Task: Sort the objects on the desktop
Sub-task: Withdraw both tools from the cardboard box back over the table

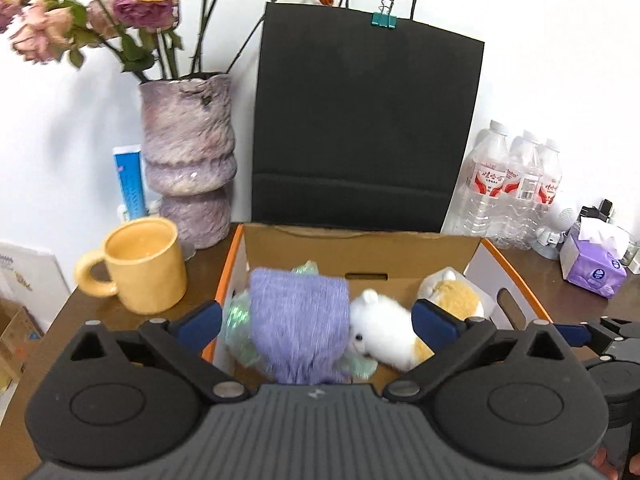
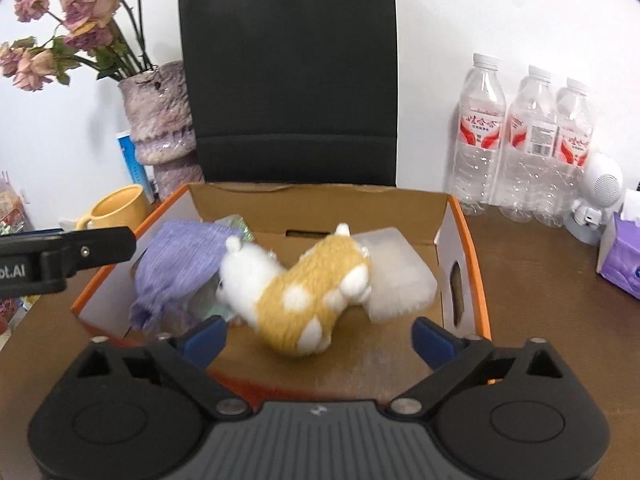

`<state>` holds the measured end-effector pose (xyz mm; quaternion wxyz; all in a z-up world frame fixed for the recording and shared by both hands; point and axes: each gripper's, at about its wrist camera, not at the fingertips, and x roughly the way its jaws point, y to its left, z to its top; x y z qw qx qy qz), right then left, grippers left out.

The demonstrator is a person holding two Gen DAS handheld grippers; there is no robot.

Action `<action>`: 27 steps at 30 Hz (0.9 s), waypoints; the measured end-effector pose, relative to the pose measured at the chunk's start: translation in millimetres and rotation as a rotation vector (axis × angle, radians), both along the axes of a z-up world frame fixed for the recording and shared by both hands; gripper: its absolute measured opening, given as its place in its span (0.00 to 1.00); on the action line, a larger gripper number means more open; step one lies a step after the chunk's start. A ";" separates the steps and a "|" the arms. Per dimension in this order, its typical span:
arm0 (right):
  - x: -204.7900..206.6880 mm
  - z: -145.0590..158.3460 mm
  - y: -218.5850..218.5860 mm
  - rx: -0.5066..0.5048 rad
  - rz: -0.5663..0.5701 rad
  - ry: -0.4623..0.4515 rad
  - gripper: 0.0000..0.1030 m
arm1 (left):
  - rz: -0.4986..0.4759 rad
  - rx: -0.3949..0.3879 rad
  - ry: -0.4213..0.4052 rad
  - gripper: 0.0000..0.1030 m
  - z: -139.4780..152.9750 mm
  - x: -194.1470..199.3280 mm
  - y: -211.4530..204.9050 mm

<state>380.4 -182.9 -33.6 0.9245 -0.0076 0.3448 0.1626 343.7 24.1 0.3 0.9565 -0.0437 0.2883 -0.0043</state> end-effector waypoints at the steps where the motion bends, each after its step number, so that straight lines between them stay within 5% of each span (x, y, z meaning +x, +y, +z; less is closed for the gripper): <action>1: -7.6 2.6 -0.9 -0.006 0.003 -0.008 1.00 | 0.004 -0.009 0.004 1.00 0.2 -6.0 1.0; 13: -113.9 34.6 -8.4 -0.038 0.030 -0.104 1.00 | -0.017 -0.069 -0.043 1.00 16.6 -93.7 -1.7; 27: -199.4 38.1 -12.7 -0.002 0.048 -0.143 1.00 | -0.049 -0.108 -0.089 1.00 21.4 -183.2 -5.4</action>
